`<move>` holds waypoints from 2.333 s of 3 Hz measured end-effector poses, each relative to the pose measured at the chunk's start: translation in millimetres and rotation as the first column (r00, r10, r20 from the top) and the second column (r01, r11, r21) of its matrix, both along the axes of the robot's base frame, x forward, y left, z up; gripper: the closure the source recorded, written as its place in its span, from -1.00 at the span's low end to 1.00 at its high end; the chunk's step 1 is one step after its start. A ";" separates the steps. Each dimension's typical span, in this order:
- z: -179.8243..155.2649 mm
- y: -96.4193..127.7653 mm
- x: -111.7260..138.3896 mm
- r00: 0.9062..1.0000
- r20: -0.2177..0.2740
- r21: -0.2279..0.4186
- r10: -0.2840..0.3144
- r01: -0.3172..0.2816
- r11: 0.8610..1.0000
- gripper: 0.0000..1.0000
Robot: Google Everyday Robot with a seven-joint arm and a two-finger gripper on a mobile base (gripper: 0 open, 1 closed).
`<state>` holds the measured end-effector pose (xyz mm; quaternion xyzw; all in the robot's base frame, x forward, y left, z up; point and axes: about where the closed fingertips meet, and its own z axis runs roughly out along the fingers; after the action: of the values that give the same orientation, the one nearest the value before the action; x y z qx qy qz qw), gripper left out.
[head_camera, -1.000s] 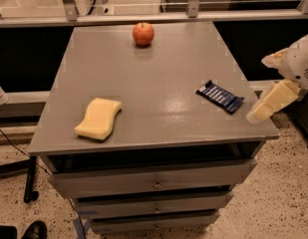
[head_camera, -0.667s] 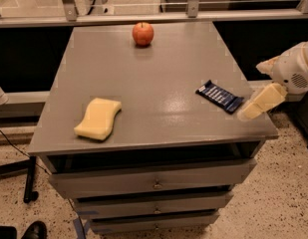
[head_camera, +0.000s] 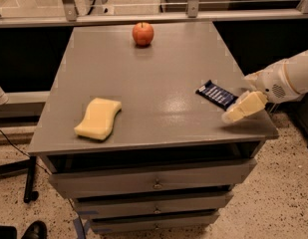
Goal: Move rxbar blueberry near sponge
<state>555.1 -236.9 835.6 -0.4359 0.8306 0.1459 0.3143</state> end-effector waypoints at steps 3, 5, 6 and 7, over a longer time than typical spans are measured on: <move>-11.8 28.4 19.5 1.000 -0.013 0.086 -0.012 0.014 0.996 0.23; -8.7 28.5 19.7 1.000 -0.013 0.086 -0.012 0.013 0.996 1.00; 32.1 49.2 28.5 0.996 0.072 0.126 0.044 -0.053 0.991 1.00; 86.8 69.1 36.5 0.976 0.191 0.142 0.106 -0.134 0.981 1.00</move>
Offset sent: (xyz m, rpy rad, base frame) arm 0.0299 0.0353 -0.0145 0.1180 0.0145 -0.0285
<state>591.5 -167.8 922.4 -0.4713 0.7567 0.1878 0.4123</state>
